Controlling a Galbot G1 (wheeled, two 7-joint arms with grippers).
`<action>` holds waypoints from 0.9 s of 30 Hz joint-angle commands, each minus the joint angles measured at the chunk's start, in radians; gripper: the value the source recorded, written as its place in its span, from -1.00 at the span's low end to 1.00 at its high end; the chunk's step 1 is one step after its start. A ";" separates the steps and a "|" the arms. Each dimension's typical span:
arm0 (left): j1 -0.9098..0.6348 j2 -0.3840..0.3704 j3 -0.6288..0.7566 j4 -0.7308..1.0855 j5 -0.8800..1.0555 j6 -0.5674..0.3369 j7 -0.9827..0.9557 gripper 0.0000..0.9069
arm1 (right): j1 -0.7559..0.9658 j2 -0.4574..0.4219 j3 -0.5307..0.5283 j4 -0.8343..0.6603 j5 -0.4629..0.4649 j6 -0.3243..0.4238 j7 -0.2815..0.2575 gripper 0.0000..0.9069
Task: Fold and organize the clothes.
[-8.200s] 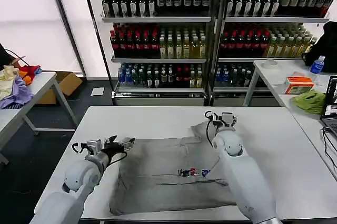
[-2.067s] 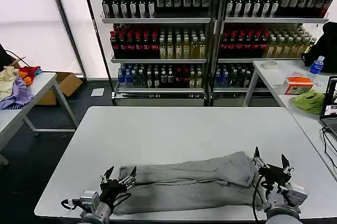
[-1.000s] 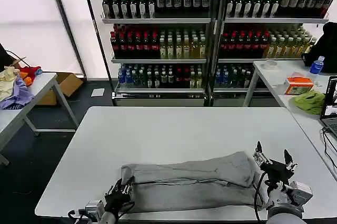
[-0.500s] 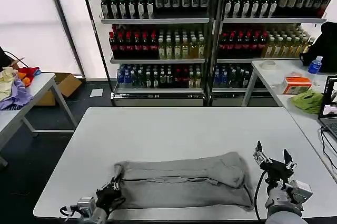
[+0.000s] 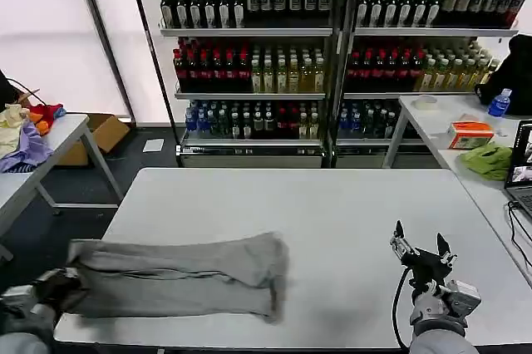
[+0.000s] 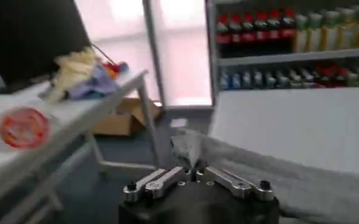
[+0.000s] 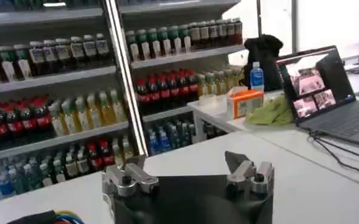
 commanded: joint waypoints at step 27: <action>-0.059 -0.260 0.660 -0.291 0.113 0.087 -0.093 -1.00 | -0.113 0.030 0.020 0.043 -0.065 0.014 -0.006 1.00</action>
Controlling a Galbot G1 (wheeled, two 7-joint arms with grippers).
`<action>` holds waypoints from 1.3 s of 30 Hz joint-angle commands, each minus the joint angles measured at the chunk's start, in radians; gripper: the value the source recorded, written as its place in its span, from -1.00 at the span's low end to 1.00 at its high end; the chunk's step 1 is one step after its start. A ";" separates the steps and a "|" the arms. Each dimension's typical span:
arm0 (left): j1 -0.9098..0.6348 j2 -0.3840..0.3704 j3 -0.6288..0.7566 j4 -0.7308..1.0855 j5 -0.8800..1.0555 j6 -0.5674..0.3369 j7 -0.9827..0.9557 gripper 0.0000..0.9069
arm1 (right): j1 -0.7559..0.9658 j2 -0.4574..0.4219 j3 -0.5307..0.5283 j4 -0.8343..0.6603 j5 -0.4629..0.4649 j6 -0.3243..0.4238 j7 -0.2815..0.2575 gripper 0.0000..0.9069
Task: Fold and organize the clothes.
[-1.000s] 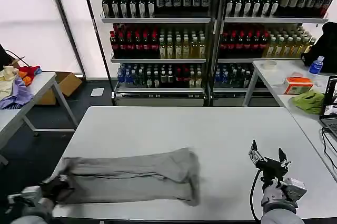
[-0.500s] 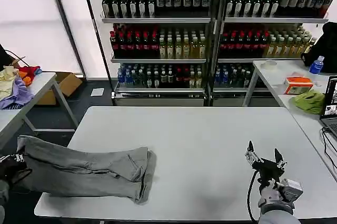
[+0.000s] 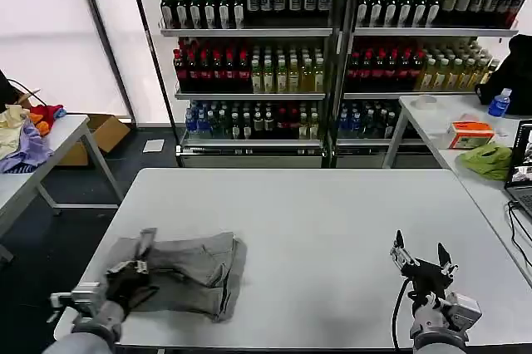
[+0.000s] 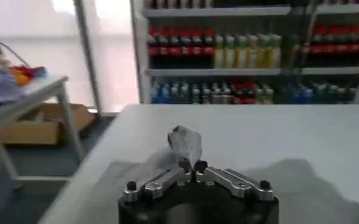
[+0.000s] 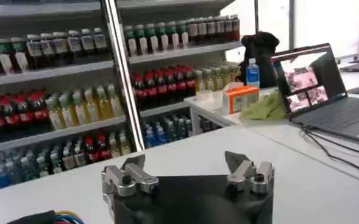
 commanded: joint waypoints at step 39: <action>-0.151 -0.099 0.160 -0.049 -0.242 -0.012 -0.032 1.00 | -0.021 0.009 -0.054 -0.023 -0.047 0.010 -0.009 1.00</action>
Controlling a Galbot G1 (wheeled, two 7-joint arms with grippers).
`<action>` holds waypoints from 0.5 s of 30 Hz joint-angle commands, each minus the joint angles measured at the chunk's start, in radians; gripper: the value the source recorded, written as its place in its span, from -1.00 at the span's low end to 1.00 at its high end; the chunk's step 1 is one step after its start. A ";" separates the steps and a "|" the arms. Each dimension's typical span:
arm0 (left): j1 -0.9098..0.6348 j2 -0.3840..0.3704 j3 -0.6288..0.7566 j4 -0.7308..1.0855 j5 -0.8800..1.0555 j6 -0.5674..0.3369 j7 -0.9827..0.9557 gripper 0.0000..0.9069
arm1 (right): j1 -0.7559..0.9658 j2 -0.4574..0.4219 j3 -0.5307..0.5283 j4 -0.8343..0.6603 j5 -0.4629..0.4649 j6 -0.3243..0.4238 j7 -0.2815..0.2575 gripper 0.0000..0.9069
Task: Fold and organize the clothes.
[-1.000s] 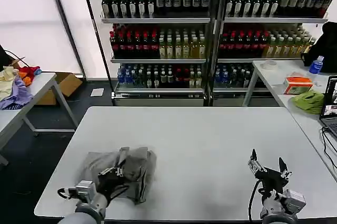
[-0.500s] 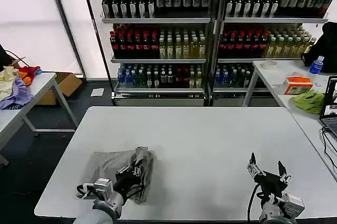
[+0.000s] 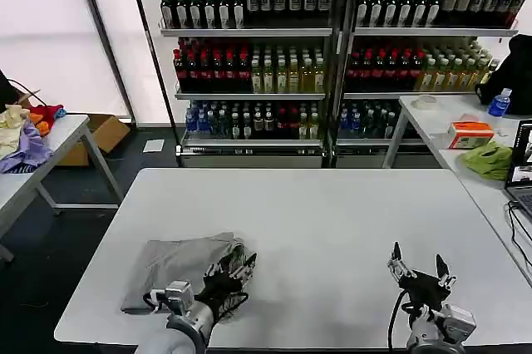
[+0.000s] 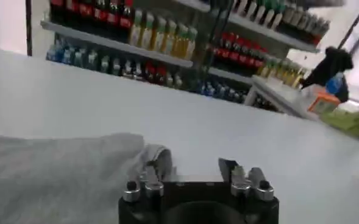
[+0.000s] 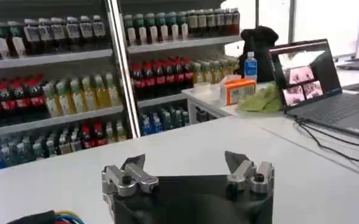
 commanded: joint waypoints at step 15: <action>0.147 0.163 -0.463 -0.030 0.107 -0.080 0.074 1.00 | 0.101 -0.019 -0.113 -0.074 0.006 -0.004 -0.006 1.00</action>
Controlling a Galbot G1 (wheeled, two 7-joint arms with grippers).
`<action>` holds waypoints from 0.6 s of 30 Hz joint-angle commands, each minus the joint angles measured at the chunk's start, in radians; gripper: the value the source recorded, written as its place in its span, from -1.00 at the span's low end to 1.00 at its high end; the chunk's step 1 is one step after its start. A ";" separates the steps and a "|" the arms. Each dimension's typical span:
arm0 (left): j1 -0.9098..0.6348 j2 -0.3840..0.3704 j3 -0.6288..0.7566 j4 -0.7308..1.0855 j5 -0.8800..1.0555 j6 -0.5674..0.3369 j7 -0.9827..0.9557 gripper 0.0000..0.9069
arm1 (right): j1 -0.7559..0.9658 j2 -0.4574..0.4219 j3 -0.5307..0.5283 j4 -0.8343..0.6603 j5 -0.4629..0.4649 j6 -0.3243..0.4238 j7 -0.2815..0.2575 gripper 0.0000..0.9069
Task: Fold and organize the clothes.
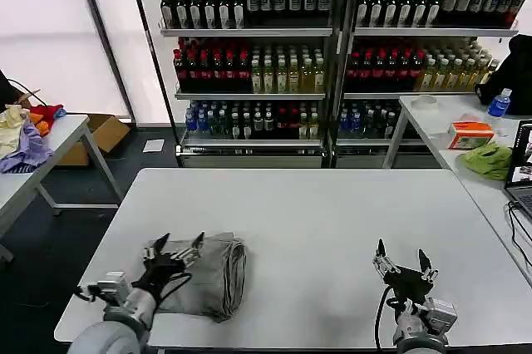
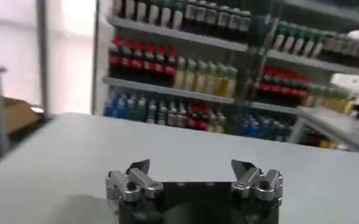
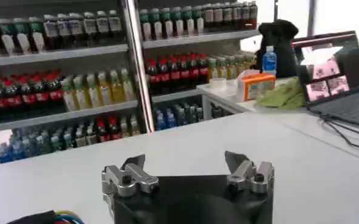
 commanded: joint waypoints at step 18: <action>0.067 0.013 -0.126 0.195 0.137 -0.049 0.090 1.00 | 0.019 0.002 -0.031 -0.002 0.000 -0.003 0.002 1.00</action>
